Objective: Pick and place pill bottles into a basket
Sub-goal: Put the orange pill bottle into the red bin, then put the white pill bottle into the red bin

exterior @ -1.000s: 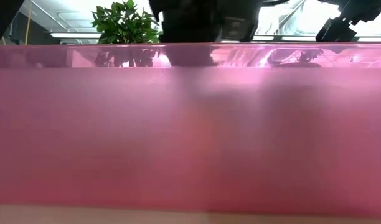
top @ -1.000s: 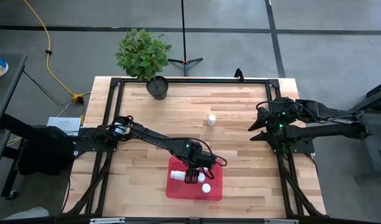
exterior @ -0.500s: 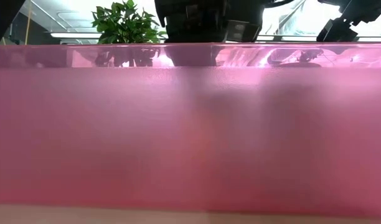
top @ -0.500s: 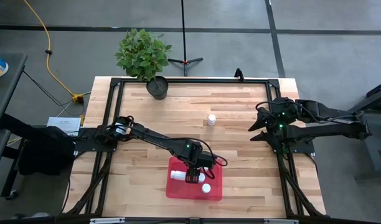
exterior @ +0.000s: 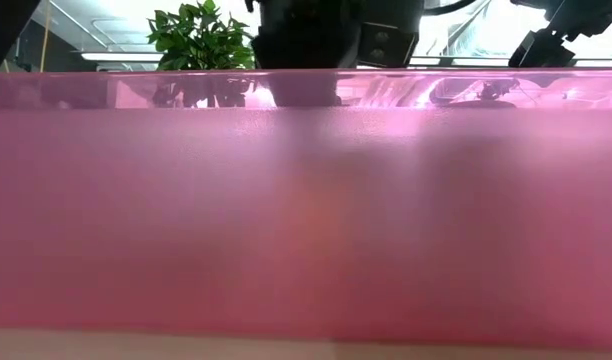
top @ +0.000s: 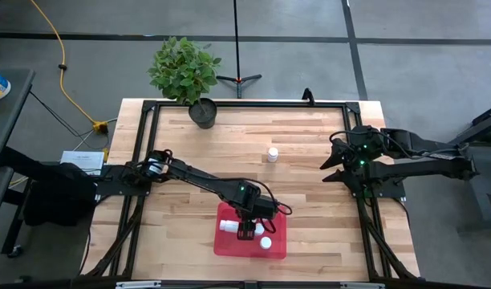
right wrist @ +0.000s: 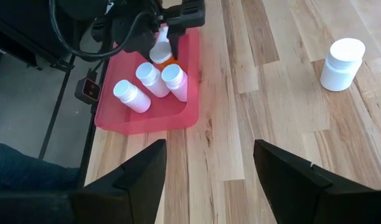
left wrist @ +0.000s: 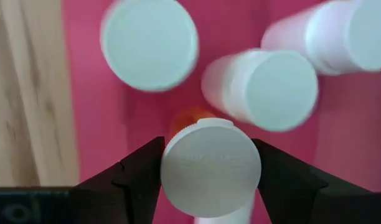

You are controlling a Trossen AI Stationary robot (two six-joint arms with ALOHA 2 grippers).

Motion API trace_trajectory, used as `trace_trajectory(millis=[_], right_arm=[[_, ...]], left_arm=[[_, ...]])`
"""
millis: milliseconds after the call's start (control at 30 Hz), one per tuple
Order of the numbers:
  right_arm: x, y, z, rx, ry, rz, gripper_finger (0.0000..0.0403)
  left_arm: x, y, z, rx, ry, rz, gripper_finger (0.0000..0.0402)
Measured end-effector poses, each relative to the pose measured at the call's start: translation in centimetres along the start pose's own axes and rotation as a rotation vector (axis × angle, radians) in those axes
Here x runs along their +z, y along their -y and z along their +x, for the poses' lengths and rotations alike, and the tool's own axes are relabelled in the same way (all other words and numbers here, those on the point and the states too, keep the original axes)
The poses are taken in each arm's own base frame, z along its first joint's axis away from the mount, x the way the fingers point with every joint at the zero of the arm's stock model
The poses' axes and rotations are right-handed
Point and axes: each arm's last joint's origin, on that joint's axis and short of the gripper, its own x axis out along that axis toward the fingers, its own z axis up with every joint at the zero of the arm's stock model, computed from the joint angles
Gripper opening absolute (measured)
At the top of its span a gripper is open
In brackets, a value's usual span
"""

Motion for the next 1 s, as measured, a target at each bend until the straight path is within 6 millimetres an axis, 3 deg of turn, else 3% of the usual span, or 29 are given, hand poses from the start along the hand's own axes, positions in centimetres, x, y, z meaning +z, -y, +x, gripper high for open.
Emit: trace_trajectory(millis=[733, 867, 1000], right_arm=[[0.00, -0.01, 0.00, 0.001, 0.000, 0.007, 0.0232], [-0.08, 0.00, -0.01, 0.002, -0.008, 0.010, 0.0232], [-0.20, 0.03, 0.00, -0.001, -0.020, 0.014, 0.0232]], left_arm=[[-0.12, 0.49, 0.06, 0.017, 0.003, 0.031, 0.0269], [-0.19, 0.48, 0.06, 0.016, -0.003, 0.004, 0.0296], [-0.20, 0.45, 0.06, 0.024, -0.003, -0.022, 0.0347]])
